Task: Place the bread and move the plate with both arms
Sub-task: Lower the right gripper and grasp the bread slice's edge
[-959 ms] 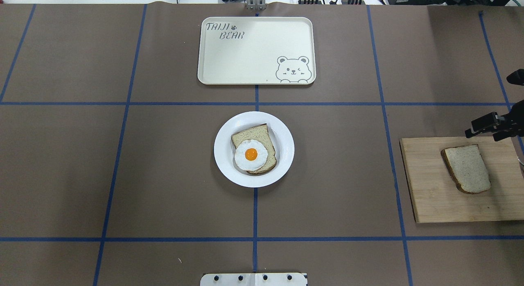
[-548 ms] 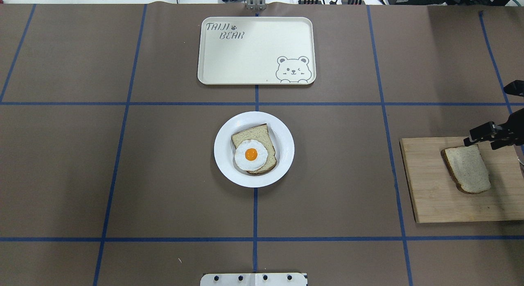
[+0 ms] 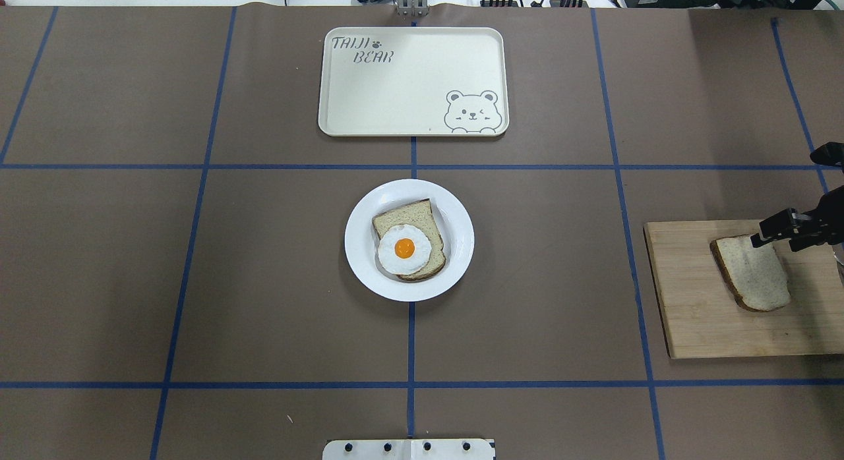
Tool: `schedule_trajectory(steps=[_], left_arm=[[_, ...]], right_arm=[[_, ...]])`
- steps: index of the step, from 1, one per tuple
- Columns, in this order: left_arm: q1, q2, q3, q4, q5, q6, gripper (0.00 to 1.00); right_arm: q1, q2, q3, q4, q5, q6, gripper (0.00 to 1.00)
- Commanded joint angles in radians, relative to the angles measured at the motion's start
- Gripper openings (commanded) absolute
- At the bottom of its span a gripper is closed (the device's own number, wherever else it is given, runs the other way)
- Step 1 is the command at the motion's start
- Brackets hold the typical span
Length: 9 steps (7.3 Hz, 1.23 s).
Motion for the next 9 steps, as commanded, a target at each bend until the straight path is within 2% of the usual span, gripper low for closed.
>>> schedule_trajectory(steps=[1, 3, 5, 9], left_arm=[[-0.002, 0.001, -0.006, 0.001, 0.0, 0.0, 0.98], [-0.002, 0.002, -0.011, 0.001, 0.0, -0.006, 0.98], [-0.004, 0.002, -0.018, 0.002, -0.002, -0.006, 0.98], [-0.005, 0.002, -0.018, 0.002, -0.006, -0.006, 0.98]], right_arm=[[-0.01, 0.0, -0.009, 0.003, -0.002, -0.001, 0.57], [-0.01, -0.005, -0.012, 0.003, -0.002, -0.001, 0.41], [-0.01, -0.015, -0.012, 0.009, 0.003, -0.002, 0.0], [-0.008, -0.019, 0.003, 0.01, 0.015, -0.002, 0.0]])
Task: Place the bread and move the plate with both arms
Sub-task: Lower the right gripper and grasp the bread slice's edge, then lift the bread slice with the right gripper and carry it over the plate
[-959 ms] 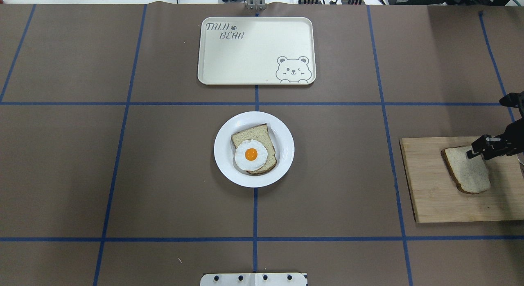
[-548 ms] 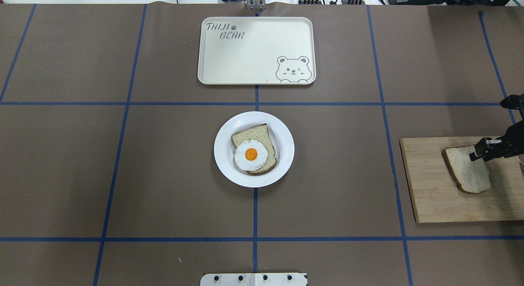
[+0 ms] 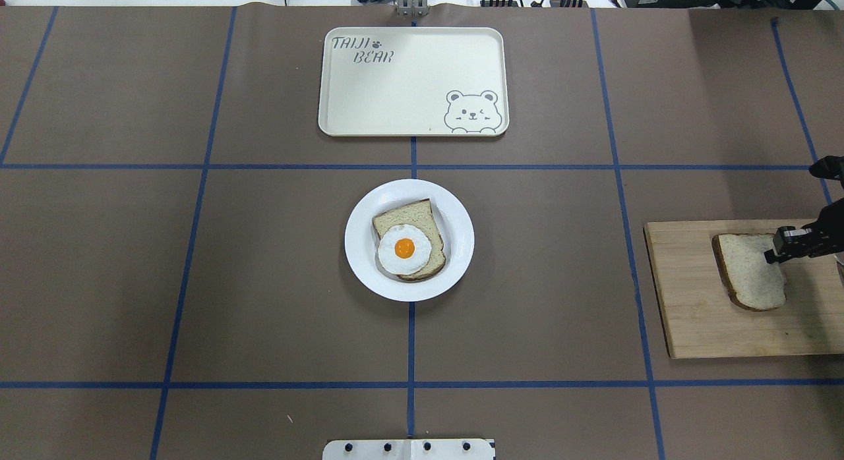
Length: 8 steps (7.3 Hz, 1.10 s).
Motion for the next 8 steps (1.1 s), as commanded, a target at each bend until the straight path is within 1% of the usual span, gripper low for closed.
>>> schedule_trajectory(steps=[1, 3, 4, 5, 6, 7, 8], left_arm=[[-0.001, 0.001, 0.0, 0.0, -0.001, 0.0, 0.98], [0.001, 0.001, 0.003, 0.003, -0.003, -0.002, 0.98], [0.001, 0.0, 0.003, 0.005, -0.003, -0.002, 0.98], [0.002, 0.0, 0.003, 0.006, -0.003, -0.002, 0.98], [0.002, 0.0, 0.001, 0.006, -0.005, -0.002, 0.98], [0.002, 0.0, 0.001, 0.008, -0.005, -0.002, 0.98], [0.001, 0.003, 0.003, 0.008, -0.006, -0.002, 0.98]], right_arm=[[0.005, -0.001, 0.04, -0.001, 0.033, 0.005, 0.0], [0.054, 0.021, 0.059, -0.001, 0.151, 0.011, 0.0], [0.086, 0.061, 0.059, -0.003, 0.227, 0.021, 0.0], [0.089, 0.13, 0.059, -0.003, 0.266, 0.106, 0.0], [0.088, 0.235, 0.06, -0.003, 0.266, 0.242, 0.0], [0.068, 0.321, 0.094, -0.003, 0.268, 0.387, 0.0], [0.018, 0.404, 0.131, -0.003, 0.266, 0.538, 0.0]])
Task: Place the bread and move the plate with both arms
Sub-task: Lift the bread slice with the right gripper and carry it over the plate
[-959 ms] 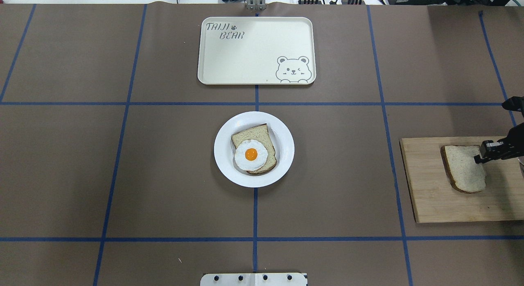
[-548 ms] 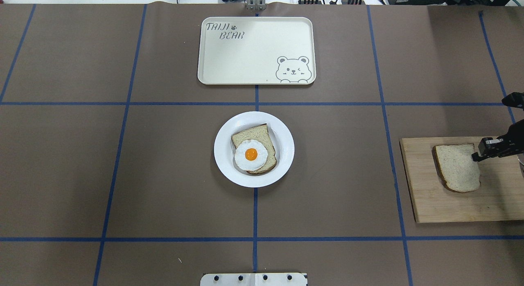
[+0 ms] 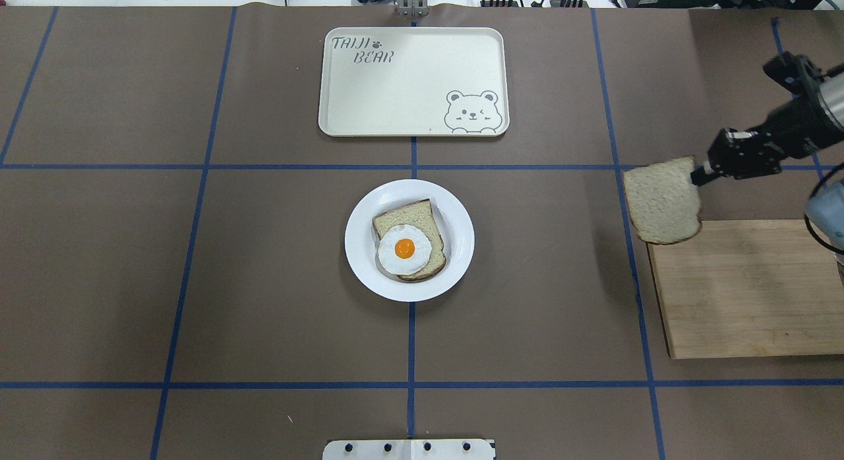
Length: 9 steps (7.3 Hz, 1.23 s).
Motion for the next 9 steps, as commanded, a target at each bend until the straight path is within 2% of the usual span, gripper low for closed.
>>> schedule_trajectory(steps=[1, 3, 4, 6, 9], left_arm=[[-0.001, 0.01, -0.002, -0.002, -0.001, 0.0, 0.98], [-0.001, 0.015, 0.001, -0.001, -0.02, 0.0, 0.98], [-0.001, 0.015, 0.003, -0.001, -0.02, 0.0, 0.98], [-0.001, 0.013, -0.002, -0.001, -0.03, 0.0, 0.98], [-0.001, 0.004, -0.002, -0.001, -0.04, -0.009, 0.98]], right_arm=[[-0.124, 0.208, 0.035, 0.0, -0.022, 0.283, 0.0], [-0.355, 0.337, 0.026, -0.005, -0.303, 0.359, 0.0], [-0.393, 0.392, -0.009, -0.005, -0.336, 0.359, 0.0], [-0.431, 0.483, -0.116, 0.0, -0.344, 0.34, 0.0], [-0.439, 0.523, -0.207, -0.002, -0.344, 0.085, 0.0]])
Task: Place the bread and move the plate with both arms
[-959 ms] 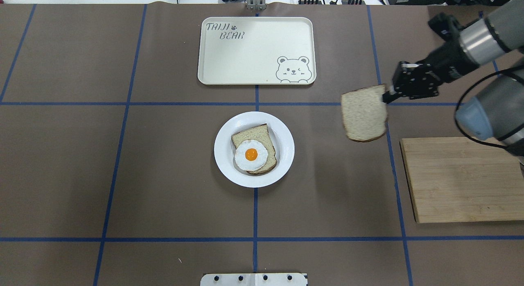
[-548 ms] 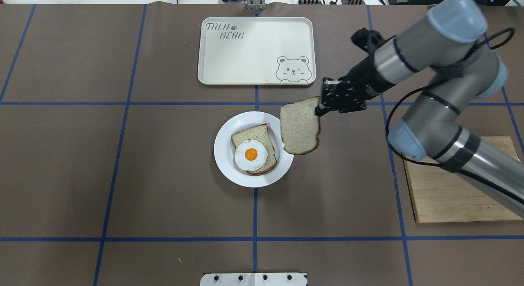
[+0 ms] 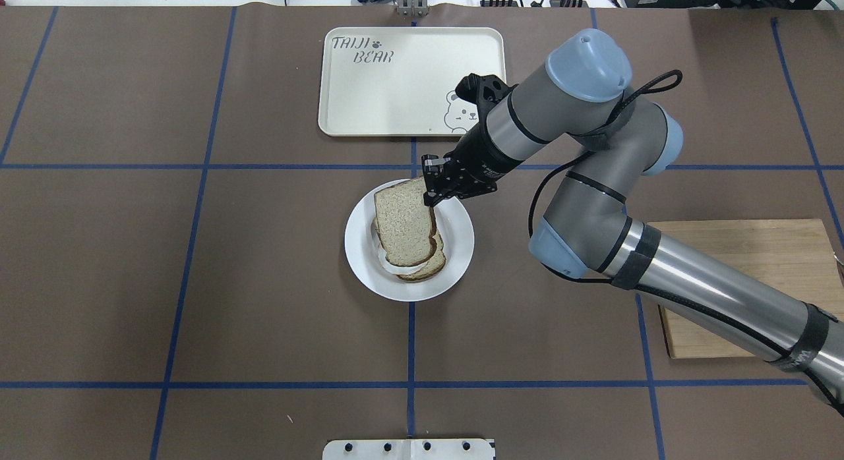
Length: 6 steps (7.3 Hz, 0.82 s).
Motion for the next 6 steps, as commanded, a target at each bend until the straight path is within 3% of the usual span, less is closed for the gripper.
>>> schedule_trajectory(steps=[1, 2, 3, 4, 6], left_arm=[[0.0, -0.009, -0.002, -0.003, -0.004, -0.036, 0.98], [0.0, -0.009, -0.005, -0.003, -0.004, -0.041, 0.98], [0.0, -0.009, -0.016, -0.002, -0.004, -0.047, 0.98], [0.008, -0.03, -0.024, -0.015, -0.005, -0.179, 0.98], [0.157, -0.084, -0.004, -0.189, -0.019, -0.506, 0.98]], right_arm=[[-0.022, 0.013, -0.064, -0.001, -0.001, -0.14, 0.0], [-0.042, 0.015, -0.102, 0.0, -0.004, -0.163, 0.0], [-0.042, 0.018, -0.107, -0.001, -0.004, -0.162, 0.22], [-0.038, 0.015, -0.105, -0.003, -0.006, -0.155, 0.99], [0.039, 0.009, -0.099, -0.006, 0.008, -0.16, 1.0]])
